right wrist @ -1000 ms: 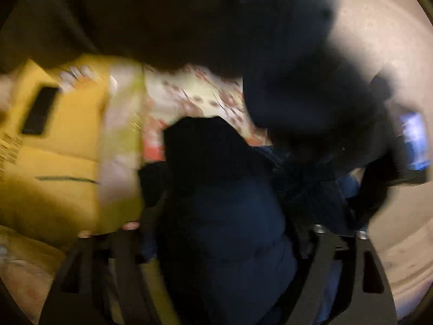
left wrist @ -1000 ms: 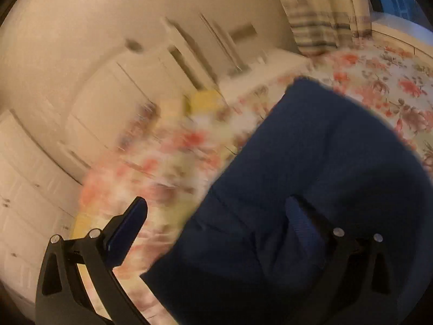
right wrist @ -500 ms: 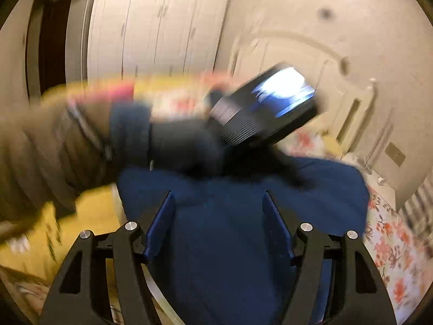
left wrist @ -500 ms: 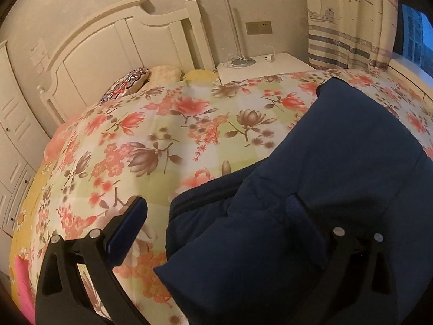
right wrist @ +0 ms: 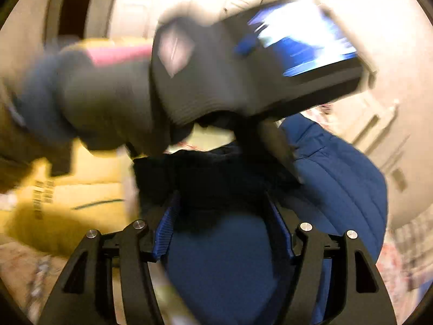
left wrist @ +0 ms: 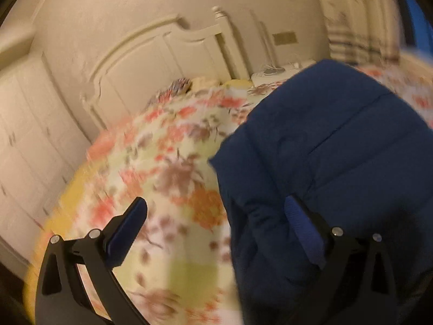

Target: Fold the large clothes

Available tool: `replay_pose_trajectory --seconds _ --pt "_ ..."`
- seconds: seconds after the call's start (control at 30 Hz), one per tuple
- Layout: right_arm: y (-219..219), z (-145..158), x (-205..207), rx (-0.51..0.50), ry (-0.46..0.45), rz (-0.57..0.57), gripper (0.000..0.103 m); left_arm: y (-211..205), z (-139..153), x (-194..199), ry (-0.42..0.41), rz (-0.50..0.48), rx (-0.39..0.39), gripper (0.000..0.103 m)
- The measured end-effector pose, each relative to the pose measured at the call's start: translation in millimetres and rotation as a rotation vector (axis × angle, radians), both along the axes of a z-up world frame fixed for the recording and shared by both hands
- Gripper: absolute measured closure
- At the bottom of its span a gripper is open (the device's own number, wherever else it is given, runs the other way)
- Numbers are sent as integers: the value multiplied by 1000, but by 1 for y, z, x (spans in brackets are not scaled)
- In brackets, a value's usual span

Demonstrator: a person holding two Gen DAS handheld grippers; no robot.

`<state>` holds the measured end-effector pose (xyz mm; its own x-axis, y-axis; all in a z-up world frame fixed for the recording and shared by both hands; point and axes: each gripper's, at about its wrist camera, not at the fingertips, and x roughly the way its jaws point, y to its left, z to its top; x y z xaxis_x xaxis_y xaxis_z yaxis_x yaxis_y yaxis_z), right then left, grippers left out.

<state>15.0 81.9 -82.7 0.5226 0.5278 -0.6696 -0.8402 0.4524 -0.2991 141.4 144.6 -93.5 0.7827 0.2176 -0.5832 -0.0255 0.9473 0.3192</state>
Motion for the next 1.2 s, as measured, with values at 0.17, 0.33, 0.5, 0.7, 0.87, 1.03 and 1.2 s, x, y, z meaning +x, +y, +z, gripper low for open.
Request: replay_pose_trajectory --seconds 0.17,0.33,0.5,0.7,0.87,1.03,1.2 --pt "-80 50 44 187 39 -150 39 4 -3 -1 -18 12 -22 2" --pt "-133 84 154 380 156 -410 39 8 -6 -2 -18 11 -43 2" --pt "-109 68 247 340 253 -506 39 9 -8 0 -7 8 -53 2" --pt "-46 -3 299 -41 308 -518 26 18 -12 6 20 13 -108 2" --pt "-40 -6 295 -127 271 -548 24 22 -17 5 25 8 -148 2" --pt "-23 40 270 -17 213 -481 24 23 -19 4 21 14 -167 2" --pt "45 22 243 -175 189 -317 21 25 -19 2 23 24 -184 2"
